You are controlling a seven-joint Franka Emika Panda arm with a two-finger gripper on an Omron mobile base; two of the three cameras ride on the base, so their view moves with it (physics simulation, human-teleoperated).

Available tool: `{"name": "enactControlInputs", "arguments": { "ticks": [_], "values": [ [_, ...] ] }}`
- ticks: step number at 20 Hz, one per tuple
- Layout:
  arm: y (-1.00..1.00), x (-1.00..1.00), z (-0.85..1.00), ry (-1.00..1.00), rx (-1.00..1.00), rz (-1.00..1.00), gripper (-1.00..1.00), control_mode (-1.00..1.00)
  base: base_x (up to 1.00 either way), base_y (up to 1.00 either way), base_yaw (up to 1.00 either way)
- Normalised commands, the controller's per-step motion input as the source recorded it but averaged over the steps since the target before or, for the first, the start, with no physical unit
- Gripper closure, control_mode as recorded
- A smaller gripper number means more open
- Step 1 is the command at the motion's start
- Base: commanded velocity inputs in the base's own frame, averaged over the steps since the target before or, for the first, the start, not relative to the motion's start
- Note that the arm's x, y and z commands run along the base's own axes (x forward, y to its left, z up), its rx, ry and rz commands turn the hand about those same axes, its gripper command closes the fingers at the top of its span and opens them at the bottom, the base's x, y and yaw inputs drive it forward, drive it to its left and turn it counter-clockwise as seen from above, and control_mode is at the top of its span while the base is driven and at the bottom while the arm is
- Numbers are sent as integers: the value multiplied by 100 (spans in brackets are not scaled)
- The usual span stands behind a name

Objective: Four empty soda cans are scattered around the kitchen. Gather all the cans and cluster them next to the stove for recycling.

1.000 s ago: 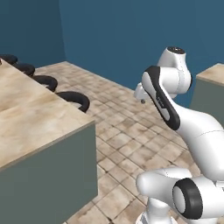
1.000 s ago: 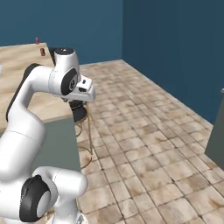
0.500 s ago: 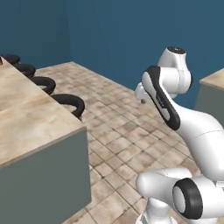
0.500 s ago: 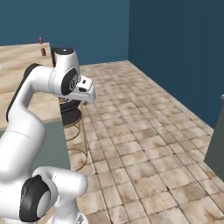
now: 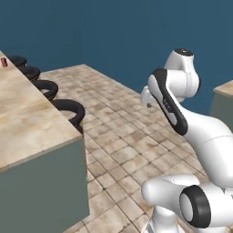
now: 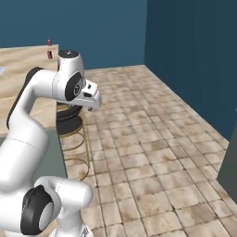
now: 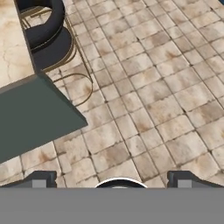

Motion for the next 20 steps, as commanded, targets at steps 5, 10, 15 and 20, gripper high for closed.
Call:
{"name": "enactControlInputs", "arguments": {
  "ticks": [5, 10, 15, 20],
  "values": [
    [0, 0, 0, 0, 0, 0, -100, 100, 44, -32, 20],
    [0, 0, 0, 0, 0, 0, -100, 100, 42, -34, 17],
    [0, 0, 0, 0, 0, 0, -100, 100, 41, -38, 10],
    [0, 0, 0, 0, 0, 0, -100, 100, 40, -38, 8]
  ]
}}
